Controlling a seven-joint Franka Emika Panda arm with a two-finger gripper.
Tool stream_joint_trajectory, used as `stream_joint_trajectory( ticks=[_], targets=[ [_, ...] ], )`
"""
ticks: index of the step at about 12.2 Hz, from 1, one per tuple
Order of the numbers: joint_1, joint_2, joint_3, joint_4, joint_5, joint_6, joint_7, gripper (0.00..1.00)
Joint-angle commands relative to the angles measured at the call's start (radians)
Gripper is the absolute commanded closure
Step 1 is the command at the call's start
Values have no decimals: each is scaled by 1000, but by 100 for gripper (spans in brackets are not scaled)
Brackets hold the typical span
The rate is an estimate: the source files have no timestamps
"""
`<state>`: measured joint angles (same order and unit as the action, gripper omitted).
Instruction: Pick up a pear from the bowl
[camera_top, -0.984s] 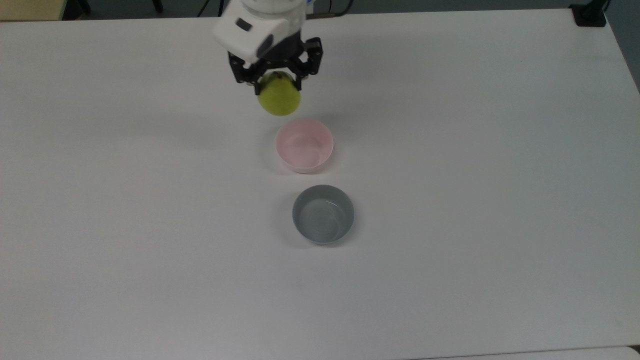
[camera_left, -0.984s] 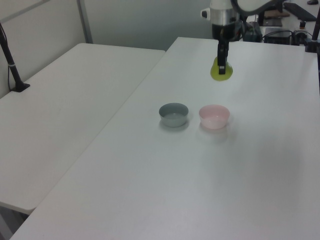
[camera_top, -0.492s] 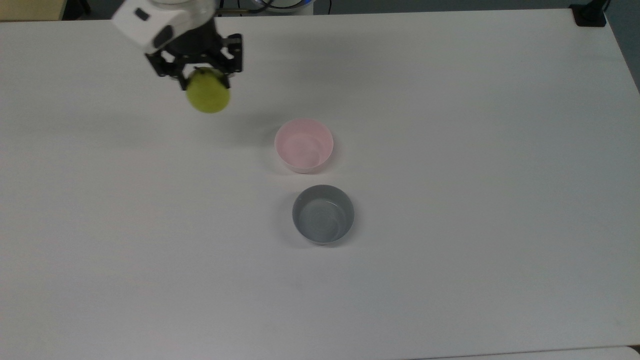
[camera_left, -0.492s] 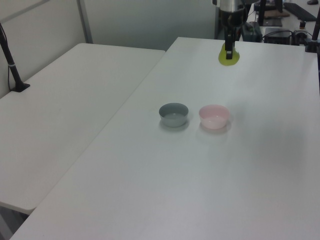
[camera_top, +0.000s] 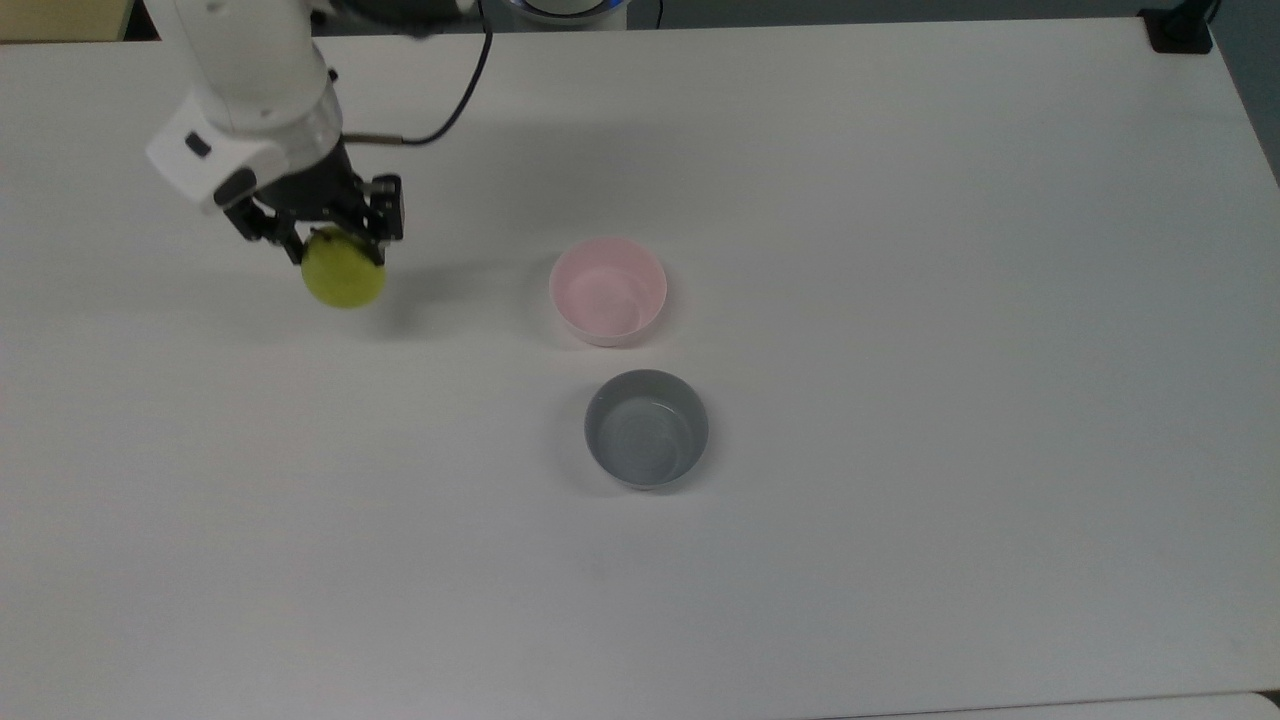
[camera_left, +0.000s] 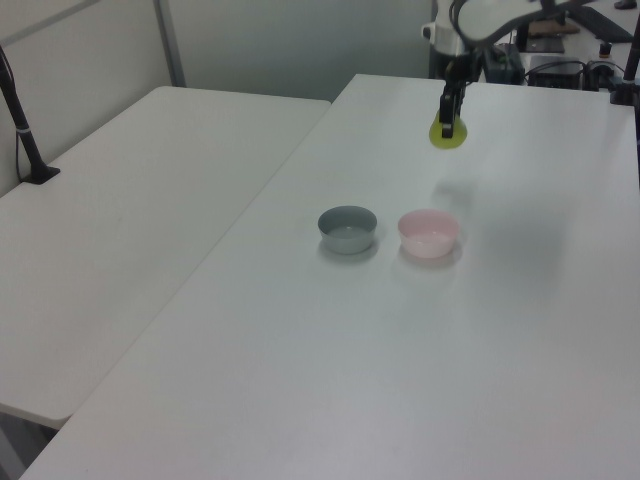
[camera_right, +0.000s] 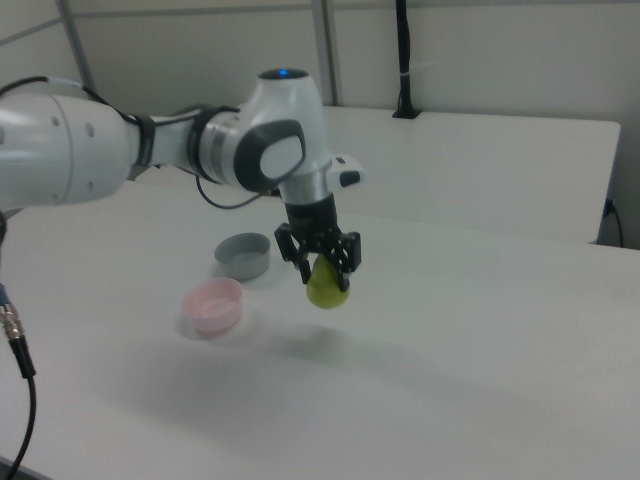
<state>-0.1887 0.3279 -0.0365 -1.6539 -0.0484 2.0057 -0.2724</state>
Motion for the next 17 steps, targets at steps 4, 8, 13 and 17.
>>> stream_joint_trajectory(
  ticks=[4,8,13,17],
  targets=[
    [-2,122,0,0,-37,122,15,47],
    [-2,132,0,0,-42,136,15,22],
    [-2,94,0,2,-41,111,18,0],
    [31,-47,10,9,-34,-59,50,0]
  ],
)
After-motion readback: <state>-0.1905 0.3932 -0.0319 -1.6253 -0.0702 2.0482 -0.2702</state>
